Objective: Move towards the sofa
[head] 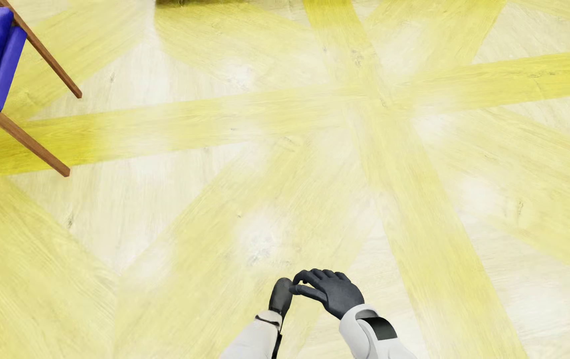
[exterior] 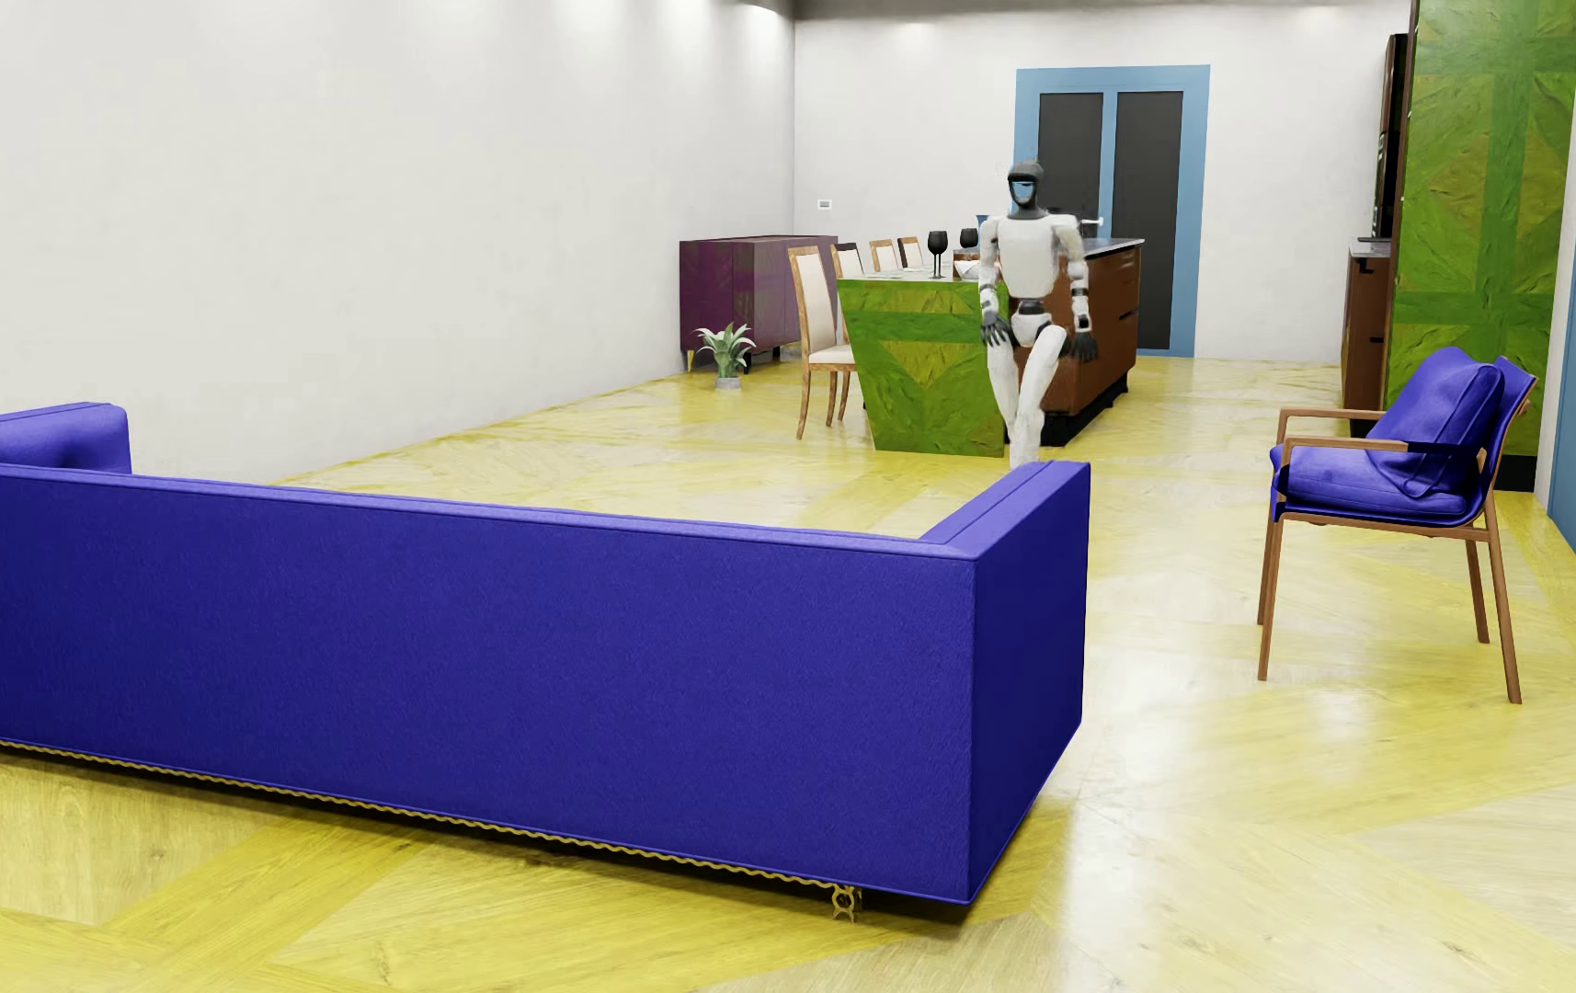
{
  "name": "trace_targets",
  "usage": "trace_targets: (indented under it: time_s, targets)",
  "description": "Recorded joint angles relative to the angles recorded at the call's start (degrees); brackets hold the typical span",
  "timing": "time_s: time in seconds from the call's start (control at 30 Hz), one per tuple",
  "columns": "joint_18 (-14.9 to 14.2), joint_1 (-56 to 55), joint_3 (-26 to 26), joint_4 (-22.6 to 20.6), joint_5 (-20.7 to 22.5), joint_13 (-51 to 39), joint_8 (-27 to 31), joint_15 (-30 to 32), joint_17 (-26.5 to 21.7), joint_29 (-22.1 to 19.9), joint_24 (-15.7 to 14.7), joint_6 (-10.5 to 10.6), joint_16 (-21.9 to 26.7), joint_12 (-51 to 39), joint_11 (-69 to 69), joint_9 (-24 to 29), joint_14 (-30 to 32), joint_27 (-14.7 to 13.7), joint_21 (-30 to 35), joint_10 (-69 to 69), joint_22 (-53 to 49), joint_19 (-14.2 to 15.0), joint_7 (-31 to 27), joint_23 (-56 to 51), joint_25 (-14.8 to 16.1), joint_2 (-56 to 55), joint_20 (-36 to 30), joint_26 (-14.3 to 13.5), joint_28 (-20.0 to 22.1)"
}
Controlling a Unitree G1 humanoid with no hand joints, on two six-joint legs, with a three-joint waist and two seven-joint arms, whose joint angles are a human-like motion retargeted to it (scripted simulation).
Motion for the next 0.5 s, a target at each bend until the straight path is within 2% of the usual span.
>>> trace_targets:
  time_s: [0.07,0.1,0.13,0.2,0.23,0.27,0.3,0.37,0.43,0.5]
  targets:
    - [2.5,0.3,-0.9,2.3,-0.6,3.6,2.8,3.1,-0.2,1.1,0.8,-0.5,2.5,-2.3,5.6,0.3,3.8,1.3,-2.3,8.7,3.6,-0.7,4.2,1.2,-2.0,2.8,3.5,3.4,0.6]
    - [3.7,0.7,-1.1,3.0,-1.2,5.6,3.3,6.8,-0.4,1.8,1.2,-1.0,3.7,-4.1,11.1,0.5,2.1,2.6,-4.0,14.0,5.8,-1.0,5.8,2.8,-2.9,2.6,5.2,4.7,0.4]
    - [3.8,1.6,-1.4,3.6,-2.0,7.5,3.0,12.0,-0.1,2.3,2.9,-1.6,5.2,-6.1,19.3,0.8,-1.6,4.4,-6.4,18.4,7.4,-0.7,7.2,5.5,-2.9,0.6,5.6,5.0,0.3]
    - [4.3,6.6,-2.0,4.5,-5.7,9.0,0.9,23.4,1.3,2.5,6.4,-2.9,6.9,-10.3,41.0,1.0,-7.8,9.6,-12.5,20.3,7.2,3.7,10.7,13.8,-1.2,-9.4,5.5,3.6,1.9]
    - [4.5,10.0,-2.5,4.5,-8.2,9.2,-0.5,24.1,1.4,2.2,6.3,-3.5,7.2,-13.1,49.5,1.1,-9.7,11.9,-15.3,19.0,6.8,3.3,12.4,17.9,-0.3,-15.3,6.3,2.5,4.0]
    - [4.7,13.5,-3.2,4.1,-9.8,9.8,-1.6,20.2,1.1,2.3,4.7,-3.9,7.2,-16.0,55.4,1.0,-11.1,13.2,-17.1,17.0,6.3,2.0,13.6,20.9,0.2,-20.9,7.3,1.2,6.2]
    - [4.9,17.2,-3.9,3.5,-11.4,10.9,-3.1,19.0,0.2,2.5,3.1,-4.1,7.1,-19.5,58.8,0.9,-12.1,13.3,-18.0,14.6,5.7,1.4,14.4,22.5,0.0,-25.9,7.5,-0.2,7.2]
    - [5.3,23.9,-5.8,1.8,-14.0,13.8,-7.0,19.5,-1.3,3.7,2.1,-4.1,7.9,-25.9,57.7,0.4,-13.8,11.1,-19.9,10.2,2.7,0.9,14.9,23.3,0.5,-33.9,4.1,-2.9,8.6]
    - [5.9,29.3,-7.9,0.0,-13.8,16.8,-10.5,19.5,-2.3,4.0,1.8,-3.8,8.8,-31.7,47.2,-0.3,-15.9,9.0,-23.1,7.3,-2.5,1.1,14.3,22.0,2.4,-39.5,-1.2,-5.1,10.5]
    - [6.2,33.8,-9.4,-1.6,-10.7,19.8,-12.0,20.6,-1.6,2.5,-0.3,-3.5,8.9,-36.8,27.3,-0.8,-18.2,8.1,-26.8,4.6,-8.6,2.3,13.4,19.8,3.8,-42.1,-5.9,-4.8,12.4]
